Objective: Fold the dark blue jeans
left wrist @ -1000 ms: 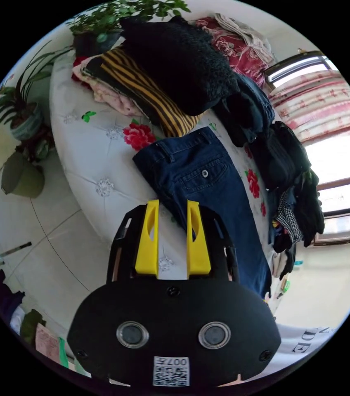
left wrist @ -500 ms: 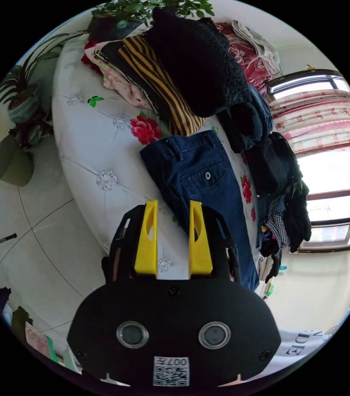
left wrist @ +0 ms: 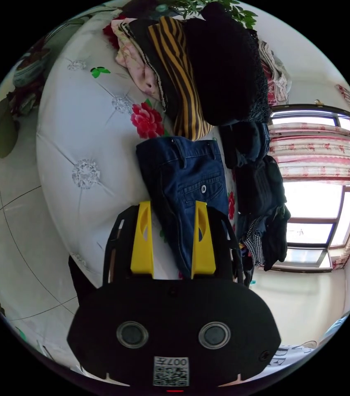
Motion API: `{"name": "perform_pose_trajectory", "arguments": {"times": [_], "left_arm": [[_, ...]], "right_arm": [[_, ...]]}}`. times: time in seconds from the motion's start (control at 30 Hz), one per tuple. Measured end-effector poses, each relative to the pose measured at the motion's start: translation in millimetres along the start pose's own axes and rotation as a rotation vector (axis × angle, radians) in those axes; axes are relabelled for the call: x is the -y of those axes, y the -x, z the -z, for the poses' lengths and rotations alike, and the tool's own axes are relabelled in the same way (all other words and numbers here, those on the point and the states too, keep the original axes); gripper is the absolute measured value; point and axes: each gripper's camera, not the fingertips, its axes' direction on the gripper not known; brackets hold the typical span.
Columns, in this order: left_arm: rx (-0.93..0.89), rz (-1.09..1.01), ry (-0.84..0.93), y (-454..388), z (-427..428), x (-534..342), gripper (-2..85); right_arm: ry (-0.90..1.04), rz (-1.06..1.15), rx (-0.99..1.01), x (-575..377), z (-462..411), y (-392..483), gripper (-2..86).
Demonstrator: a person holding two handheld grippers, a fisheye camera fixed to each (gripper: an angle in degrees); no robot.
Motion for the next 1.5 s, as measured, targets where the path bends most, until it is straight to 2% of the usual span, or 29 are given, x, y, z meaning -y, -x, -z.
{"name": "perform_pose_trajectory", "arguments": {"times": [0.07,0.13,0.23,0.37,0.43,0.53,0.67,0.77,0.87,1.07,1.13,1.17,1.23,1.3,1.33,1.4,1.5], "left_arm": [[-0.009,-0.006,0.004,6.9,-1.7,4.1,14.1],[-0.022,-0.009,0.015,15.4,-3.7,8.1,14.4],[-0.038,-0.016,0.015,25.4,-7.5,10.3,14.3],[-0.057,-0.016,-0.005,38.5,-15.9,6.5,13.4],[-0.086,0.003,-0.024,49.2,-22.2,1.1,12.5],[-0.120,0.035,-0.042,62.8,-33.4,-6.9,9.9],[-0.141,0.066,-0.057,74.9,-52.9,-18.6,7.0],[-0.147,0.069,-0.063,76.4,-71.4,-32.2,4.7],[-0.168,-0.045,-0.100,45.9,-78.6,-53.3,4.1],[-0.229,-0.700,-0.035,-148.2,-100.8,-137.1,4.7],[-0.281,-1.018,0.061,-237.7,-129.8,-204.8,4.9],[-0.299,-1.098,0.090,-257.7,-139.0,-225.5,4.9],[-0.383,-1.383,0.282,-320.5,-189.3,-316.4,5.7],[-0.445,-1.505,0.484,-342.7,-242.2,-384.1,7.3],[-0.462,-1.516,0.627,-344.7,-282.6,-423.2,8.9],[-0.398,-1.486,0.783,-334.7,-339.2,-465.6,9.2],[-0.313,-1.362,0.783,-301.6,-389.2,-481.3,9.7]], "right_arm": [[0.100,0.266,-0.023,-11.7,-20.5,64.6,0.2],[0.274,0.644,-0.025,-58.1,-54.2,148.2,0.2],[0.504,0.986,0.012,-143.4,-102.3,212.9,0.9],[0.800,1.076,-0.010,-243.8,-180.9,215.5,3.0],[1.066,1.068,-0.042,-300.9,-226.2,199.7,4.0],[1.125,1.066,-0.017,-335.0,-235.7,192.9,4.8],[1.106,1.121,-0.107,-335.2,-235.5,188.9,5.5],[1.059,1.029,-0.118,-312.1,-231.0,180.2,5.8],[0.995,0.904,-0.099,-287.9,-220.4,166.3,6.0],[0.835,0.720,-0.093,-238.2,-186.3,132.7,6.6],[0.776,0.660,-0.083,-216.1,-173.6,120.4,6.9],[0.758,0.649,-0.082,-210.7,-170.2,117.7,7.0],[0.674,0.604,-0.067,-189.6,-155.7,106.6,7.4],[0.613,0.554,-0.053,-173.9,-145.4,94.7,7.7],[0.575,0.512,-0.038,-163.7,-138.8,84.6,7.9],[0.524,0.441,-0.023,-149.3,-129.1,67.1,8.2],[0.473,0.344,-0.014,-131.3,-114.5,35.9,8.8]]}}
